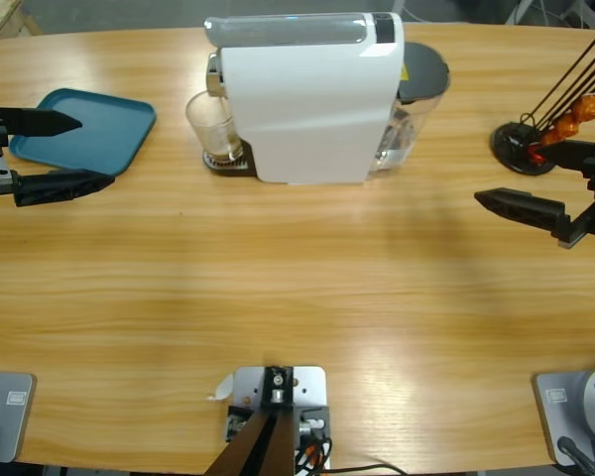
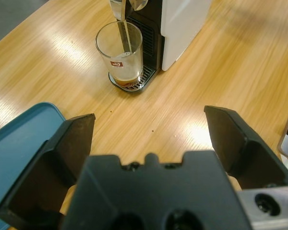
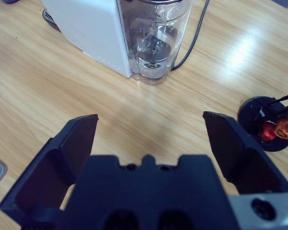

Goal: Pour coffee

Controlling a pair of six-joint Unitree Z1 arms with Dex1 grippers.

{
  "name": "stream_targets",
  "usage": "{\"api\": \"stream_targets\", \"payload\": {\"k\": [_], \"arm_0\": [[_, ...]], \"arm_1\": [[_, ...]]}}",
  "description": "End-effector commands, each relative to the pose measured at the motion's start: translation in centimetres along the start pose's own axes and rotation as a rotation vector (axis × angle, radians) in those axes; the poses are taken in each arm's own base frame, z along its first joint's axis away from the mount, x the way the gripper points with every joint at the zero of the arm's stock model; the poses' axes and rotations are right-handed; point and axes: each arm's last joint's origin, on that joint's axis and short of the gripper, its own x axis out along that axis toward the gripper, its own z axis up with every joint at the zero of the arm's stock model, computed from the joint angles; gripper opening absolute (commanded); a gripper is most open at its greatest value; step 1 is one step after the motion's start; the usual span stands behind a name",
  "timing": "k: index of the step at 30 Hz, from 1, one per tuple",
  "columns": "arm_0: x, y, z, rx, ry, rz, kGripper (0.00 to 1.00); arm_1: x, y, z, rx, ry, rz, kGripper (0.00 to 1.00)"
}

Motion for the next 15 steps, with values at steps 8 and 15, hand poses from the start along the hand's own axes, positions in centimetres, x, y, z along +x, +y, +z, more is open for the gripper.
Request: {"api": "stream_targets", "payload": {"k": [8,15], "arm_0": [[0.63,-0.07,-1.31,-0.023,0.051,-0.005,1.000],[0.62,-0.07,-1.31,-0.025,0.051,-0.005,1.000]], "arm_1": [[1.41,0.23,-1.00,-0.002,0.062,0.004,1.000],[1.17,0.20,-1.10,-0.001,0.052,0.005,1.000]]}}
